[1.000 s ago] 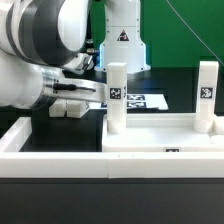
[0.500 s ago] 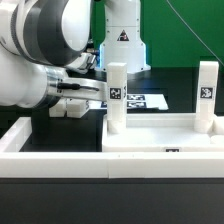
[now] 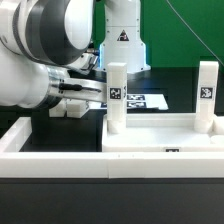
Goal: Assemble desk
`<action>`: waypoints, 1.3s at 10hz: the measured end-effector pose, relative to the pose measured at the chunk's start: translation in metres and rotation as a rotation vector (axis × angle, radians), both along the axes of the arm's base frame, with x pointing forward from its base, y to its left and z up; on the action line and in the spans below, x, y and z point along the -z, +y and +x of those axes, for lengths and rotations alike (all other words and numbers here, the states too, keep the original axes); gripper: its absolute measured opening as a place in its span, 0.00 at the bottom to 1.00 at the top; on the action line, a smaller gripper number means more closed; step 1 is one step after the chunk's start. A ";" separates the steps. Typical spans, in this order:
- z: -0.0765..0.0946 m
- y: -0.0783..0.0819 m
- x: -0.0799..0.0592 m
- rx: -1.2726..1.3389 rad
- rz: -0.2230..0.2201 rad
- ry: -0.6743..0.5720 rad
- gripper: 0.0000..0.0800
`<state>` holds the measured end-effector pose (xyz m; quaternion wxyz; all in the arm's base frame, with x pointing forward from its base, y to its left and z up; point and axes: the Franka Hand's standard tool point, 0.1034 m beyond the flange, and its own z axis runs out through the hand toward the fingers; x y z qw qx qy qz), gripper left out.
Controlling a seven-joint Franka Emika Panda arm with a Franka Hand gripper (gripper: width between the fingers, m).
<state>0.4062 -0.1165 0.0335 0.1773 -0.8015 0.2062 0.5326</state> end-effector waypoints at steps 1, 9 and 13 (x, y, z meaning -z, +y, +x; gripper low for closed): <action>-0.001 -0.001 0.003 0.000 -0.004 -0.005 0.81; -0.008 -0.004 0.008 0.008 0.001 -0.002 0.81; -0.010 -0.003 0.009 0.013 -0.006 0.011 0.81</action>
Offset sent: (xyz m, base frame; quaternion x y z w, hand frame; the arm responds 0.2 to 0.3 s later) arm -0.0056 -0.0015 -0.0098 0.0045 0.0150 -0.0019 0.9999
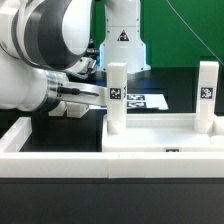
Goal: Assemble desk
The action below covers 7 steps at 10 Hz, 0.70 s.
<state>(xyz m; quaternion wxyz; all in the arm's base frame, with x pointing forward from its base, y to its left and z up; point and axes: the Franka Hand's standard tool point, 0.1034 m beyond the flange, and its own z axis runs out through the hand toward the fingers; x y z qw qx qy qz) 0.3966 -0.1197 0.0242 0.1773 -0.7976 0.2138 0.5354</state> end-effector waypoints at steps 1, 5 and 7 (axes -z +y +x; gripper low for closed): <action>-0.002 0.000 0.001 0.006 -0.008 0.014 0.81; 0.007 -0.002 -0.007 -0.004 0.020 0.018 0.81; 0.005 -0.009 -0.001 0.006 0.014 0.005 0.81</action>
Offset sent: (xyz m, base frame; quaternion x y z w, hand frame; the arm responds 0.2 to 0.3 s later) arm 0.0175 -0.0047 0.0242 -0.0266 -0.0496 -0.0385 0.9977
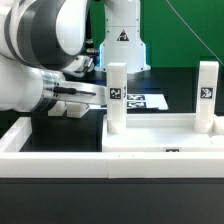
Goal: Assemble desk
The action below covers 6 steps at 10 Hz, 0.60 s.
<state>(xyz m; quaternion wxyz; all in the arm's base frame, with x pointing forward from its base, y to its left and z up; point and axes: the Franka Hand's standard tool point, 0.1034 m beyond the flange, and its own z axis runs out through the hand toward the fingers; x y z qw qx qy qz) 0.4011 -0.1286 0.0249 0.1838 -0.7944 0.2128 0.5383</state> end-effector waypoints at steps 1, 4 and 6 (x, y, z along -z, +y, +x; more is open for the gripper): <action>-0.001 -0.001 0.000 0.004 0.001 0.001 0.81; 0.000 0.001 0.000 0.015 -0.032 0.025 0.81; -0.001 0.001 0.001 0.018 -0.037 0.029 0.81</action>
Offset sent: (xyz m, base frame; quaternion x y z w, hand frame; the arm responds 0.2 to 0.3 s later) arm 0.0001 0.0063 0.0016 -0.0097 -0.0207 0.0687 0.9974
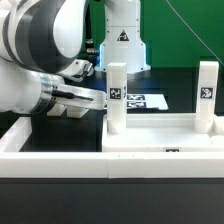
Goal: Assemble desk
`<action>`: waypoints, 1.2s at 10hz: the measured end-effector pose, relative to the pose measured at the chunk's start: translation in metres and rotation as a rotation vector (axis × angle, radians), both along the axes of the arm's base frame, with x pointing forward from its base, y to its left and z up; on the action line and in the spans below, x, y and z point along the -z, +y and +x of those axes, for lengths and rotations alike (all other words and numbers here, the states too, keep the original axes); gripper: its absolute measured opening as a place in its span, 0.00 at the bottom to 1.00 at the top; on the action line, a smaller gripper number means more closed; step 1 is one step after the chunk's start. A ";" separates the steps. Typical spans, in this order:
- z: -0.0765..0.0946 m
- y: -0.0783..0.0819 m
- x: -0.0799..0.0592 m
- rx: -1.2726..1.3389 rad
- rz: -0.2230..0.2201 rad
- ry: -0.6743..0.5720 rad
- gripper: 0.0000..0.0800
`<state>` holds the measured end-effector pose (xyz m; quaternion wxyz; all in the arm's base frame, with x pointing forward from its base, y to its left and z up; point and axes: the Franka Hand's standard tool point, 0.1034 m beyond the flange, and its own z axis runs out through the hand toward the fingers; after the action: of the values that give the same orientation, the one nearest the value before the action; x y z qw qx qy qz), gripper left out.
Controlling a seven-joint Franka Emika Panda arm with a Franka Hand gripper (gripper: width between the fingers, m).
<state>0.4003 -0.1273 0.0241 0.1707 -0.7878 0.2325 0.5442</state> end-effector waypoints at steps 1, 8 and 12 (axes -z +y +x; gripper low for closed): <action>0.000 0.000 0.000 0.000 0.000 0.000 0.81; 0.009 0.010 -0.013 -0.040 0.077 -0.056 0.81; 0.014 0.012 -0.013 -0.089 0.165 -0.111 0.81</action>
Offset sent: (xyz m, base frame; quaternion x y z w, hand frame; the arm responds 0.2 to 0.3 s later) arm 0.0117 0.0221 0.0300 0.0176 -0.0236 -0.0606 0.9977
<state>0.4143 -0.1156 0.0371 0.2234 -0.8096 0.1419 0.5238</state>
